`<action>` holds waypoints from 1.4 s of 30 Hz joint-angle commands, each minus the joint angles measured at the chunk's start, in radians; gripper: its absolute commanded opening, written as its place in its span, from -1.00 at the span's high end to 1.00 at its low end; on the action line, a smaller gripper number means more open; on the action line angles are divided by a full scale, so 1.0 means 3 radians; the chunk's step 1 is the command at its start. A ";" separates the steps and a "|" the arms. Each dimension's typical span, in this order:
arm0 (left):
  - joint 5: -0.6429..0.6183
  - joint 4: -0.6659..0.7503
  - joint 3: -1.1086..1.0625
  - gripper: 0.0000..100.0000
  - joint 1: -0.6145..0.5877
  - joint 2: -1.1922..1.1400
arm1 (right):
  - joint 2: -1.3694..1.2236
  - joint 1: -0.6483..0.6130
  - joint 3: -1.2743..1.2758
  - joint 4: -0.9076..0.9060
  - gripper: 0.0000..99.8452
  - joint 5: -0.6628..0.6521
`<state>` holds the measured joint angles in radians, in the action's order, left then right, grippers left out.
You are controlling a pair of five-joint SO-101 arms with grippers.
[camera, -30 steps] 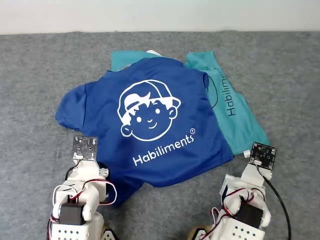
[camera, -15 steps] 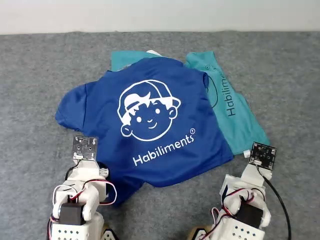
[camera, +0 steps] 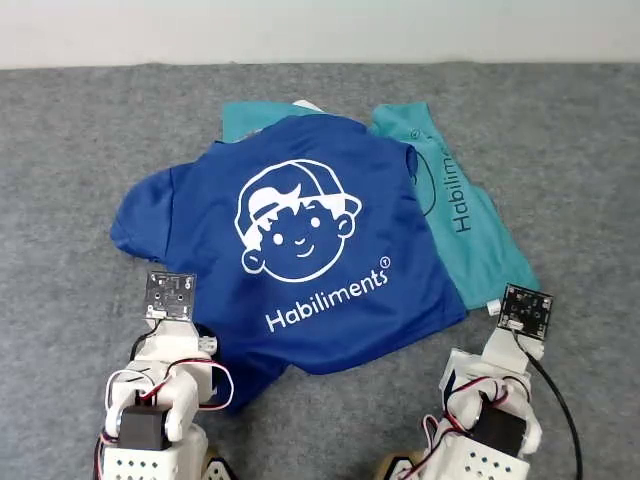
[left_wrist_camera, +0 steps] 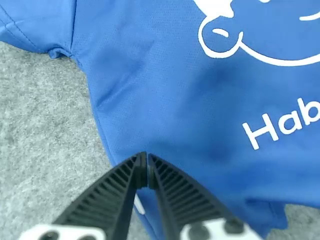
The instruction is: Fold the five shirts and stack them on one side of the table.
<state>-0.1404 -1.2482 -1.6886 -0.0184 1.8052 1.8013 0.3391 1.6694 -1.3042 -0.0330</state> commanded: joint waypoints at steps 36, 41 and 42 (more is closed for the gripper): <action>0.1381 0.0266 0.0534 0.97 0.0020 0.0026 | 0.0028 0.0049 0.0046 -0.0013 0.98 -0.0026; 0.1391 0.0506 0.0765 0.97 0.0031 0.0010 | 0.0028 0.0049 0.0046 -0.0013 0.98 -0.0026; 0.1406 0.0506 0.0790 0.97 0.0041 0.0010 | 0.0028 0.0049 0.0046 -0.0013 0.98 -0.0026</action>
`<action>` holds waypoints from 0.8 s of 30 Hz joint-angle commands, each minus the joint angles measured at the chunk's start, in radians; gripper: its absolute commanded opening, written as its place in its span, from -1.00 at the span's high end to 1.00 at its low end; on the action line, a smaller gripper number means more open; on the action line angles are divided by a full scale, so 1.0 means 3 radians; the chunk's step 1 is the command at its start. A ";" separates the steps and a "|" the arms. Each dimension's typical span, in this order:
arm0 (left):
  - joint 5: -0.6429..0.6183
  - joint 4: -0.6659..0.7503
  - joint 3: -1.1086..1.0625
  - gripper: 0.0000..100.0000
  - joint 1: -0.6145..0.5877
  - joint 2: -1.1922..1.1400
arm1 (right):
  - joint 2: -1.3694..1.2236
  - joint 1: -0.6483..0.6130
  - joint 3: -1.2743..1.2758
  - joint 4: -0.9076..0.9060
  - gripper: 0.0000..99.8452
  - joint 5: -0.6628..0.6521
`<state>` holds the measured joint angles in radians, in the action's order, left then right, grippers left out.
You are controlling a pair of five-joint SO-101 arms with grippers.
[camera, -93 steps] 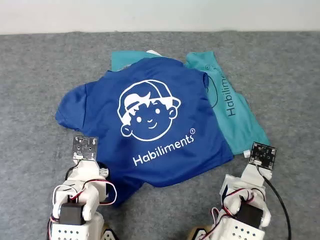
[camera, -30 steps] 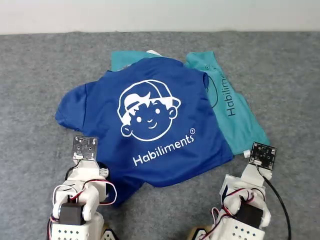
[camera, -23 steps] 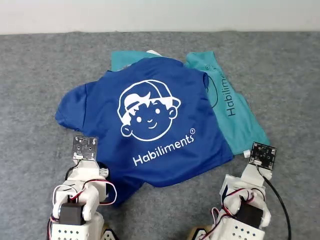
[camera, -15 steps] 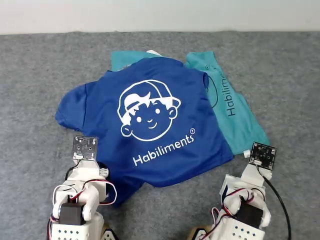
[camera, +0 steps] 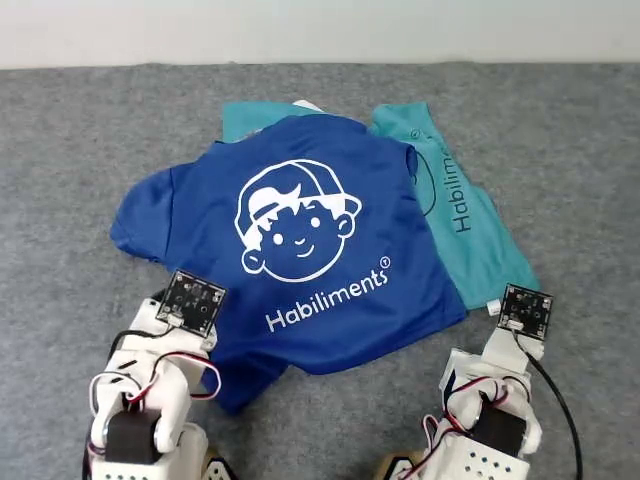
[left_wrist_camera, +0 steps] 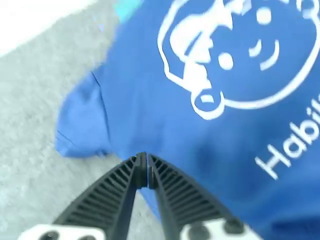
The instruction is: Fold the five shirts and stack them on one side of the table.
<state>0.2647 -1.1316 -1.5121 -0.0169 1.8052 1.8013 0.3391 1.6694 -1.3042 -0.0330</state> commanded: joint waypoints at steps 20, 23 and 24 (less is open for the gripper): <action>0.0261 -0.0557 0.3097 0.97 0.0639 -0.3943 | 0.0028 0.0049 0.0046 -0.0013 0.98 -0.0026; 0.0271 -0.0839 0.3782 0.97 0.0690 -0.4654 | 0.0028 0.0049 0.0046 -0.0013 0.98 -0.0026; 0.0281 -0.0926 0.3987 0.97 0.0716 -0.4859 | 0.0028 0.0049 0.0046 -0.0013 0.98 -0.0026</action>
<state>0.3368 -1.3403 -0.5317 0.1765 0.5347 1.8013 0.3391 1.6694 -1.3042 -0.0330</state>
